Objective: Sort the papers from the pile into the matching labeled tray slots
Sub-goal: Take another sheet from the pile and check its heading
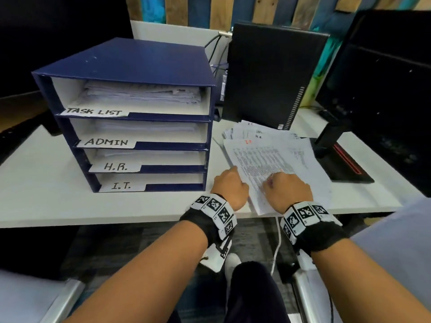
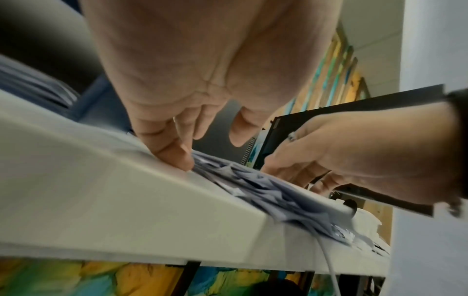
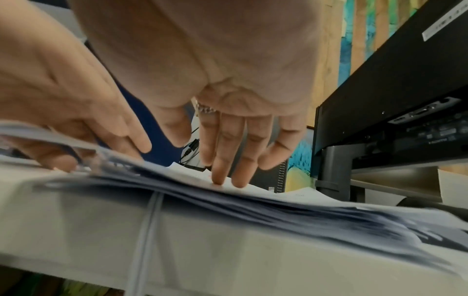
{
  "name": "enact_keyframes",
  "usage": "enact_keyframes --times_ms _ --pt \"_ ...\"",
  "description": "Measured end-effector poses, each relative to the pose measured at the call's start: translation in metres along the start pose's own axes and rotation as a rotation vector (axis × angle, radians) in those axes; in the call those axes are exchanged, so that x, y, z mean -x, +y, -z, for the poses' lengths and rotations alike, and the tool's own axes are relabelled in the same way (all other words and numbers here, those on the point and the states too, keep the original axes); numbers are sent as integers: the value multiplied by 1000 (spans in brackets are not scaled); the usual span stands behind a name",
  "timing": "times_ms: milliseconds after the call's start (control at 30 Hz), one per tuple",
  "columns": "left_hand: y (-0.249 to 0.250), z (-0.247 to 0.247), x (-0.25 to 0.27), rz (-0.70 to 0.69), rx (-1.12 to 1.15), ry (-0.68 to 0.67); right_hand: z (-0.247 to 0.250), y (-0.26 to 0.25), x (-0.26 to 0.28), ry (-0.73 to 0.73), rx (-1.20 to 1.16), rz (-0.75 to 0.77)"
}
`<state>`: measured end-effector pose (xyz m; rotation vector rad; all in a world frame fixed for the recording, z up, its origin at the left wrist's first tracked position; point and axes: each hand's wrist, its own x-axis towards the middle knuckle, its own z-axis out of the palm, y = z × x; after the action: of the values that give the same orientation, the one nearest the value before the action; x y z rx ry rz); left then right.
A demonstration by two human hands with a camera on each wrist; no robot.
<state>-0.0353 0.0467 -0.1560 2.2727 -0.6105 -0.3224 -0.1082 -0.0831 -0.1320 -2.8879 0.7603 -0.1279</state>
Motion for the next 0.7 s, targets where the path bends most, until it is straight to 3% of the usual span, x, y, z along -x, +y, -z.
enact_keyframes --times_ms 67,233,333,433,533,700 --pt "5 0 -14 72 58 12 3 7 -3 56 -21 4" --pt "14 4 -45 181 182 79 1 24 -15 -39 -38 -28" --pt "16 5 -52 273 234 90 -3 27 -17 -12 -23 -13" --pt "13 3 -57 313 197 155 -4 30 -18 5 -19 -1" --pt "13 4 -59 326 183 148 -6 36 -19 -13 -177 26" --pt "11 2 -59 305 182 142 -8 48 -21 -94 -111 -129"
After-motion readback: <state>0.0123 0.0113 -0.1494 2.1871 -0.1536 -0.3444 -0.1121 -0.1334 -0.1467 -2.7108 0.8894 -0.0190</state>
